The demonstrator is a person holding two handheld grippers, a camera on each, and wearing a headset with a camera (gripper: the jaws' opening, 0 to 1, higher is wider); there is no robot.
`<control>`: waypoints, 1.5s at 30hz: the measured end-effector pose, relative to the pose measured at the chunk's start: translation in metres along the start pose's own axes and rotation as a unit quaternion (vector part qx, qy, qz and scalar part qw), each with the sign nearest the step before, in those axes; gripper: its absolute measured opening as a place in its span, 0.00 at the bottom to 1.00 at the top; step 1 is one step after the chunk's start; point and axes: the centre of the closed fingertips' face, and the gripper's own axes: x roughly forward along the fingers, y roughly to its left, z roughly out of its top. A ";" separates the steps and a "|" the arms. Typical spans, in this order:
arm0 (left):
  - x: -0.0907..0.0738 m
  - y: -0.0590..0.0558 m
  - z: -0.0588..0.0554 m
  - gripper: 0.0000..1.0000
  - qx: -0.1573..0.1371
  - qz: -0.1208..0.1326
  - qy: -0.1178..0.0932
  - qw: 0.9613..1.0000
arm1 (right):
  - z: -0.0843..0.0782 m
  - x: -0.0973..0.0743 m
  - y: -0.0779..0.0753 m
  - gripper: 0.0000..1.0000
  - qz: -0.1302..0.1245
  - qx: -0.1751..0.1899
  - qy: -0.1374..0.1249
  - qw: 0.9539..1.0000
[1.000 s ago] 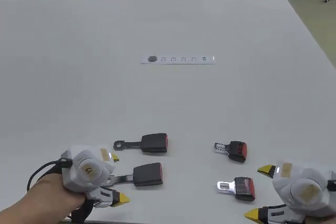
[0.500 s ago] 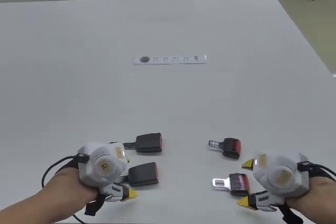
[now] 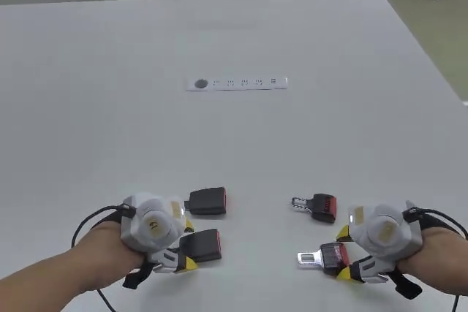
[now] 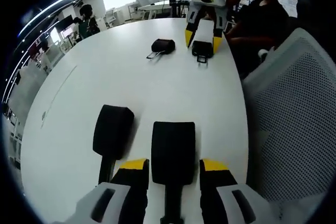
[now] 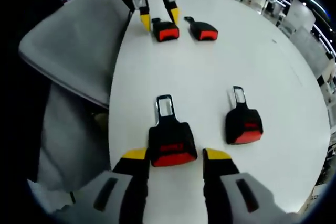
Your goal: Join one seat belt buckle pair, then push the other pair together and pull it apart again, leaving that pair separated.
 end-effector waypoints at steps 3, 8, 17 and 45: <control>0.002 0.000 -0.010 0.37 0.032 -0.007 0.034 0.999 | 0.001 0.001 0.005 0.35 0.014 0.003 0.004 1.000; 0.003 0.003 -0.009 0.33 0.032 -0.012 0.040 0.999 | 0.000 0.002 0.005 0.34 0.020 -0.006 0.028 0.999; 0.005 -0.002 -0.007 0.33 0.077 -0.042 0.062 0.994 | -0.001 0.002 0.005 0.34 0.023 0.006 0.024 0.999; 0.007 -0.003 -0.009 0.32 0.090 -0.053 0.098 0.990 | 0.046 0.023 0.009 0.34 -0.006 0.034 -0.017 0.999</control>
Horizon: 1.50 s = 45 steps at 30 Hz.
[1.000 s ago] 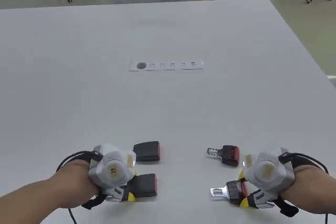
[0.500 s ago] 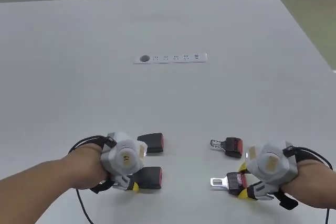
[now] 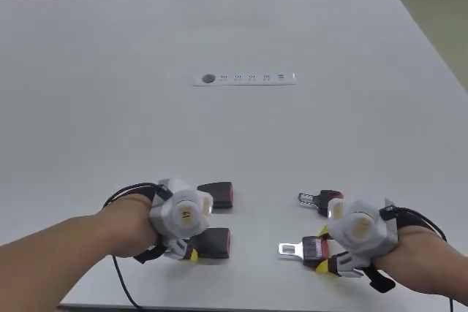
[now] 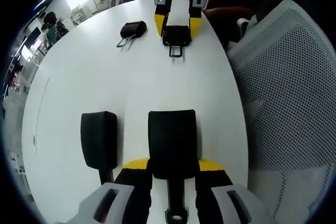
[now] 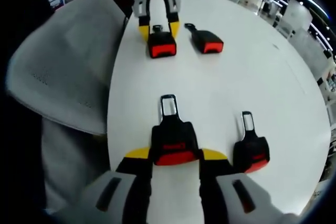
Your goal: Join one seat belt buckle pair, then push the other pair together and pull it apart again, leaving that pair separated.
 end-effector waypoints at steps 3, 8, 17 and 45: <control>0.000 0.000 0.000 0.32 -0.001 0.000 0.000 1.000 | 0.009 0.006 0.001 0.34 -0.002 0.003 -0.007 1.000; 0.000 0.000 -0.001 0.32 -0.001 -0.001 0.006 1.000 | 0.029 0.015 0.006 0.34 -0.003 0.002 -0.014 1.000; 0.000 -0.001 -0.001 0.32 -0.004 0.000 0.008 1.000 | 0.057 0.031 0.010 0.34 -0.007 0.002 -0.023 1.000; 0.000 0.000 0.001 0.32 0.004 -0.006 0.009 1.000 | 0.085 0.045 0.010 0.32 -0.004 -0.008 -0.035 0.999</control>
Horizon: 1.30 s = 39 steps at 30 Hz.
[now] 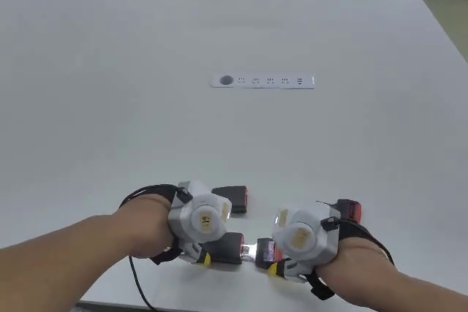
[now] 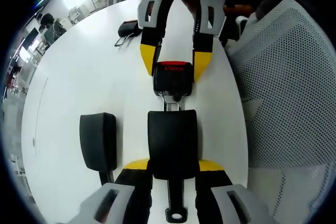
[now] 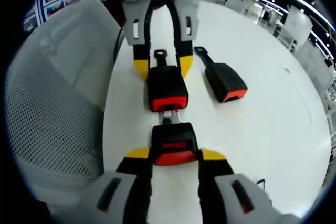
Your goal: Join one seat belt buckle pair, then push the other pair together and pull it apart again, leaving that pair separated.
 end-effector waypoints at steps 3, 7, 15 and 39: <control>0.000 0.000 0.000 0.31 -0.002 -0.001 -0.006 1.000 | 0.005 0.003 0.000 0.31 0.000 -0.004 0.004 1.000; 0.001 0.000 0.000 0.31 -0.001 0.000 -0.005 1.000 | 0.009 0.005 0.000 0.31 0.002 -0.014 0.006 1.000; 0.001 0.000 0.001 0.31 0.003 0.000 -0.004 1.000 | 0.009 0.005 0.000 0.30 0.004 -0.015 0.009 1.000; 0.001 0.000 0.000 0.31 -0.007 0.005 0.000 1.000 | 0.022 0.014 0.000 0.30 0.002 -0.014 -0.004 1.000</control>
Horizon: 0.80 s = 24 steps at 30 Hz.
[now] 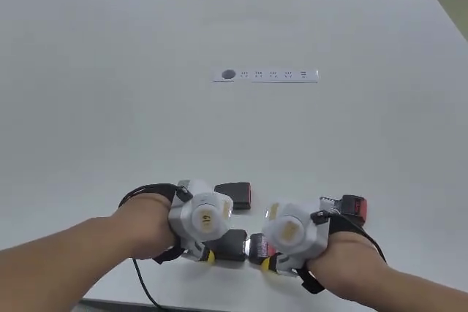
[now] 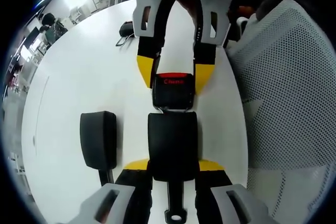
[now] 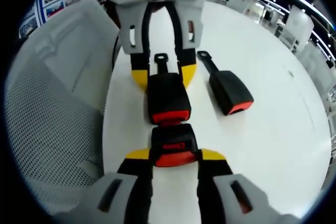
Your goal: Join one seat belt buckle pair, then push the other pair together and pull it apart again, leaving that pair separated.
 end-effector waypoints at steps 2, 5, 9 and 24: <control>0.000 0.000 0.000 0.31 0.003 0.000 0.000 1.000 | -0.003 -0.001 0.000 0.30 -0.001 0.002 -0.002 1.000; 0.000 0.000 0.000 0.31 0.005 -0.001 -0.002 1.000 | -0.002 -0.003 0.002 0.30 -0.003 0.003 0.000 1.000; -0.001 0.000 0.000 0.31 0.002 0.001 -0.001 1.000 | -0.003 -0.002 0.002 0.30 -0.001 0.002 0.001 1.000; -0.002 -0.001 -0.001 0.30 -0.009 0.002 -0.016 1.000 | -0.007 -0.006 0.004 0.31 0.008 -0.017 -0.009 1.000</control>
